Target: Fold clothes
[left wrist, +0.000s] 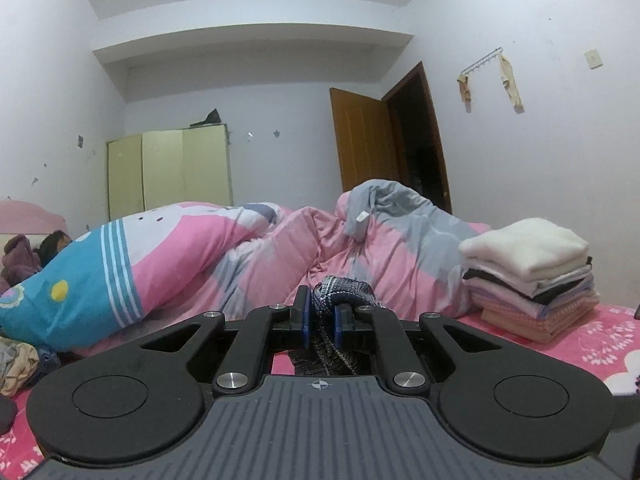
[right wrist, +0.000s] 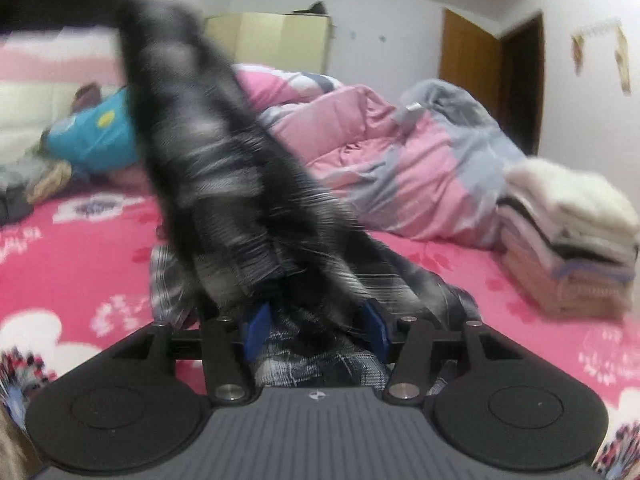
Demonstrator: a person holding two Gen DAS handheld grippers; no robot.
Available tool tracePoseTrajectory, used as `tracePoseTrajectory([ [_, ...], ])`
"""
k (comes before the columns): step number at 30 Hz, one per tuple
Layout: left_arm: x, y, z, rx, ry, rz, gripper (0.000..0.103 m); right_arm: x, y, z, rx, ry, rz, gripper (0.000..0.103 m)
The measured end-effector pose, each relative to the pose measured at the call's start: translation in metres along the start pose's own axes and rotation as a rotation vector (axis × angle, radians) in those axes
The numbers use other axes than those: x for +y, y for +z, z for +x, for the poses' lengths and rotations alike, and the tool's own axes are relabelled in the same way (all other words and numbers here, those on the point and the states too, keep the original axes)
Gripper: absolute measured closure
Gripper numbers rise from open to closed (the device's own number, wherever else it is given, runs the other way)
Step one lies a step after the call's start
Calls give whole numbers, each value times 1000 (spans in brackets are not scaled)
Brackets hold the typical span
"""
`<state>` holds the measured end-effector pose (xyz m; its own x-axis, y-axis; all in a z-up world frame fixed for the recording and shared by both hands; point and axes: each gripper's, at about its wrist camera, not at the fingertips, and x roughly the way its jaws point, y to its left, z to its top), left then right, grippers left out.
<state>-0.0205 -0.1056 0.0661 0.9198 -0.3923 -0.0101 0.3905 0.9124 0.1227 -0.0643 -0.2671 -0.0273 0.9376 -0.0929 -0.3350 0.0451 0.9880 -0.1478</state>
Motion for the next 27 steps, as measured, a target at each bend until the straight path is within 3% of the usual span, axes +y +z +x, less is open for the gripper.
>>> tracePoseTrajectory([
  [5,1,3,0,-8,8,-10,93,31,-8,-10,-42,-100,-69,47],
  [10,-1,7,1,-10,8,-16,93,44,-8,-26,-156,-129,-51,43],
  [19,-5,8,0,-15,18,1,93,56,-18,-25,-178,-147,-130,43],
  [23,-5,10,-2,-15,20,4,93,58,-22,-24,-171,-147,-112,43],
  [27,-3,13,-5,-21,15,-16,93,49,-28,-10,-123,-201,-86,43],
])
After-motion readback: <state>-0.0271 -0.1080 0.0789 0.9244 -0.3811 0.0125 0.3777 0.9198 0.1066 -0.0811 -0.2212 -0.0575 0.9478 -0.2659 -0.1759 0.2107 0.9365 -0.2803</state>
